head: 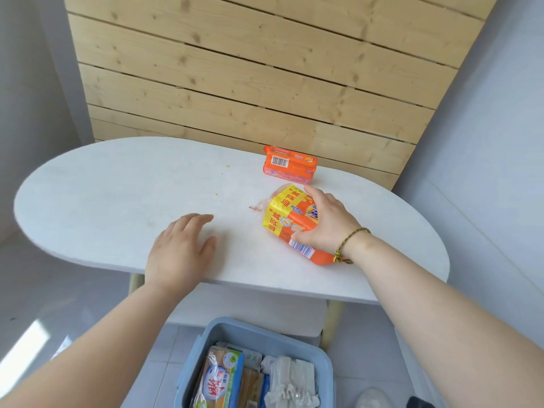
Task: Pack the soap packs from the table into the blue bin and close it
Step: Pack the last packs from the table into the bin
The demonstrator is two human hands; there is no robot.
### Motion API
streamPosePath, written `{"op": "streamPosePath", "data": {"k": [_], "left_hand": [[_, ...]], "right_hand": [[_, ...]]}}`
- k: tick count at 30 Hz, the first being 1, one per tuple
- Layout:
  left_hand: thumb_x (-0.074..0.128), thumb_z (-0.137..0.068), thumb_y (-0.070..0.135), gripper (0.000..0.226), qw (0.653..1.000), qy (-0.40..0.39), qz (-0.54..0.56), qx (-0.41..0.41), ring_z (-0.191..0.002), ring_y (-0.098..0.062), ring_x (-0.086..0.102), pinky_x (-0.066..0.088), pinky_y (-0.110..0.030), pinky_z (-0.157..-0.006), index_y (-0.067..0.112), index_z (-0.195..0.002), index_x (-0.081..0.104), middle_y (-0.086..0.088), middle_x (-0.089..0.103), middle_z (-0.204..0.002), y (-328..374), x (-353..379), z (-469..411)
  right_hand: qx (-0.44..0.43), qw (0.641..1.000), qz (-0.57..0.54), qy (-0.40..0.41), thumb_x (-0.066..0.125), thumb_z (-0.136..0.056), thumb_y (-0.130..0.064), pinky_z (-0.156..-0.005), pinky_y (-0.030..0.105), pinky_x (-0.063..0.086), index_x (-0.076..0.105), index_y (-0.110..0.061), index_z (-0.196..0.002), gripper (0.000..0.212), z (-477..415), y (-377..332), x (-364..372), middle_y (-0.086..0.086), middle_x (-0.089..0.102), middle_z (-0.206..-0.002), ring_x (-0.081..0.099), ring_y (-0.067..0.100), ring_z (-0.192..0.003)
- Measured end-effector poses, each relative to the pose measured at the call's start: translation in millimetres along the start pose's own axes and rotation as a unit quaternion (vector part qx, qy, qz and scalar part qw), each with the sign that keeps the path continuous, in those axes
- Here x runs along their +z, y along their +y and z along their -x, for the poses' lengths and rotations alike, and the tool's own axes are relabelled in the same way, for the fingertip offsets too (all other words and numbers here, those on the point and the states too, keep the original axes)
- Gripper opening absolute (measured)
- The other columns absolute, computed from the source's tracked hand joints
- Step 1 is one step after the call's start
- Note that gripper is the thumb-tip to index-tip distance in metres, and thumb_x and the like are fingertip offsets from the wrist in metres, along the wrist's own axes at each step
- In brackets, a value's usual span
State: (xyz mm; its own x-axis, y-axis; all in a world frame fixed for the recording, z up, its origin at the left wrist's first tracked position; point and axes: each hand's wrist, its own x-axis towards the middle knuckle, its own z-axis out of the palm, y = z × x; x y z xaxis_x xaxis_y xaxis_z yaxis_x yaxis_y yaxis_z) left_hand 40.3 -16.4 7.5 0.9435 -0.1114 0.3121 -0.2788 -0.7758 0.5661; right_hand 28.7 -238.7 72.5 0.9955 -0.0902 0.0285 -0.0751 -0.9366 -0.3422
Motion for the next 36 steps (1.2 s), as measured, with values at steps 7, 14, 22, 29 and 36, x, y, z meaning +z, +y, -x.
{"op": "streamPosePath", "data": {"k": [7,14,22,29,36], "left_hand": [[0.052,-0.077,0.014,0.031,0.995,0.016,0.034,0.089,-0.100,-0.041,0.061,0.044,-0.051,-0.089,-0.001,-0.100,0.066,-0.019,0.068,-0.103,6,1,82],[0.058,-0.084,0.000,0.027,0.997,-0.061,0.048,-0.008,-0.111,-0.036,0.054,0.040,-0.043,-0.097,0.002,-0.110,0.062,-0.017,0.063,-0.116,-13,21,117],[0.045,-0.092,0.014,0.035,0.977,-0.173,0.014,-0.122,-0.122,-0.028,0.045,0.037,-0.036,-0.100,0.010,-0.126,0.050,-0.009,0.050,-0.134,-48,67,121],[0.042,-0.094,0.019,0.042,0.951,-0.245,0.000,-0.191,-0.129,-0.027,0.037,0.033,-0.037,-0.104,0.012,-0.135,0.036,-0.010,0.037,-0.143,-70,113,138],[0.043,-0.094,0.028,0.064,0.899,-0.305,0.030,-0.314,-0.139,-0.032,0.019,0.022,-0.042,-0.113,0.014,-0.145,0.007,-0.013,0.011,-0.154,-93,143,152]], "right_hand": [[-0.034,0.996,-0.074,-0.029,0.075,-0.067,-0.027,-0.100,0.026,0.031,0.022,-0.026,-0.142,0.091,81,-2,-3,0.003,0.038,-0.134,0.036,0.017,-0.126],[-0.068,0.990,-0.093,-0.082,0.075,-0.067,-0.029,-0.093,0.020,0.032,0.024,-0.032,-0.139,0.088,137,-1,16,-0.005,0.039,-0.130,0.038,0.010,-0.120],[-0.017,0.974,-0.020,-0.224,0.070,-0.069,-0.038,-0.101,0.034,0.039,0.020,-0.034,-0.139,0.086,150,19,95,-0.001,0.037,-0.133,0.036,0.017,-0.123],[0.220,0.953,-0.057,-0.200,0.061,-0.075,-0.041,-0.101,0.039,0.038,0.014,-0.034,-0.140,0.081,123,35,191,0.009,0.034,-0.138,0.033,0.028,-0.128],[0.343,0.921,-0.047,-0.181,0.054,-0.080,-0.045,-0.097,0.042,0.040,0.001,-0.031,-0.142,0.083,109,21,249,0.014,0.029,-0.134,0.030,0.030,-0.126]]}}
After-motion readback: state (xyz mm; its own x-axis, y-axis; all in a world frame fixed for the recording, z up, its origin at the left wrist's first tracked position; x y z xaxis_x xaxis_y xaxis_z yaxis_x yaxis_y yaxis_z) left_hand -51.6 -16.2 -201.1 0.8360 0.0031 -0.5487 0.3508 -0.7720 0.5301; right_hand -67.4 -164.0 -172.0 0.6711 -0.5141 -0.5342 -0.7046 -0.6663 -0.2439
